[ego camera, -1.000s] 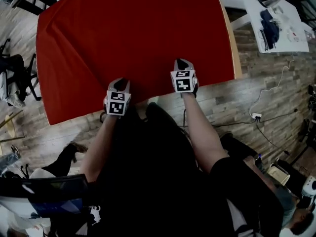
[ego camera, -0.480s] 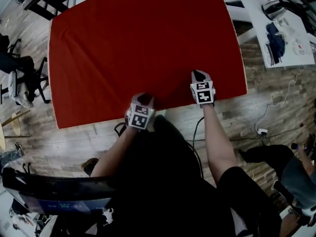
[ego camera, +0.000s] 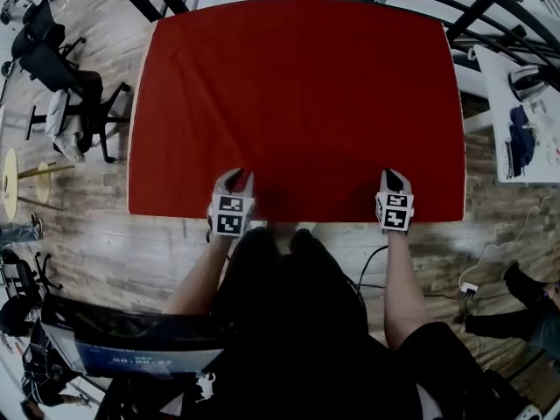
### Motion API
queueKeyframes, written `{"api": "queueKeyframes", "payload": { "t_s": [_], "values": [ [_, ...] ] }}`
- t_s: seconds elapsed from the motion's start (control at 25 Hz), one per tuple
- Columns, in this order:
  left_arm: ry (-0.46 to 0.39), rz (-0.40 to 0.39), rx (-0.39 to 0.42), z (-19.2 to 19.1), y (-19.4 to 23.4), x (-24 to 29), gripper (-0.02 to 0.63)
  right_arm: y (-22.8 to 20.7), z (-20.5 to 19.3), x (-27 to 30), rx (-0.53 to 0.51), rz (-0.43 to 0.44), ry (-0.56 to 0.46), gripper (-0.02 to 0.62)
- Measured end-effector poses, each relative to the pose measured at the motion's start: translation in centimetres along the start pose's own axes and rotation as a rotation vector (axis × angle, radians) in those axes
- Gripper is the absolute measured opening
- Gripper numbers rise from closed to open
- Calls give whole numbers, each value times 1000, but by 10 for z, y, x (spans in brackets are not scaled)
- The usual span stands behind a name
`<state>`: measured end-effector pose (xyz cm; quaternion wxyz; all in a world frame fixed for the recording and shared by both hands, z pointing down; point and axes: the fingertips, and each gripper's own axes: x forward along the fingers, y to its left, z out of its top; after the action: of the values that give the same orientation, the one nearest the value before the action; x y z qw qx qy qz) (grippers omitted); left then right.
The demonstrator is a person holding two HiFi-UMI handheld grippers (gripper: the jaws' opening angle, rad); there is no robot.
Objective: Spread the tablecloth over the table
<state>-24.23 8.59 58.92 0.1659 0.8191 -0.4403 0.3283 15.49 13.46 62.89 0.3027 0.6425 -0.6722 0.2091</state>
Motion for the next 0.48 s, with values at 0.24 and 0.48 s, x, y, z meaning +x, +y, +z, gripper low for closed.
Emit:
{"api": "queueKeyframes", "payload": {
  "t_s": [0.24, 0.48],
  "values": [
    [73, 231, -87, -43, 168, -27, 3, 11, -18, -21, 129, -190, 30, 14],
    [162, 345, -165, -89, 279, -45, 2, 5, -39, -32, 275, -339, 93, 11]
  ]
}}
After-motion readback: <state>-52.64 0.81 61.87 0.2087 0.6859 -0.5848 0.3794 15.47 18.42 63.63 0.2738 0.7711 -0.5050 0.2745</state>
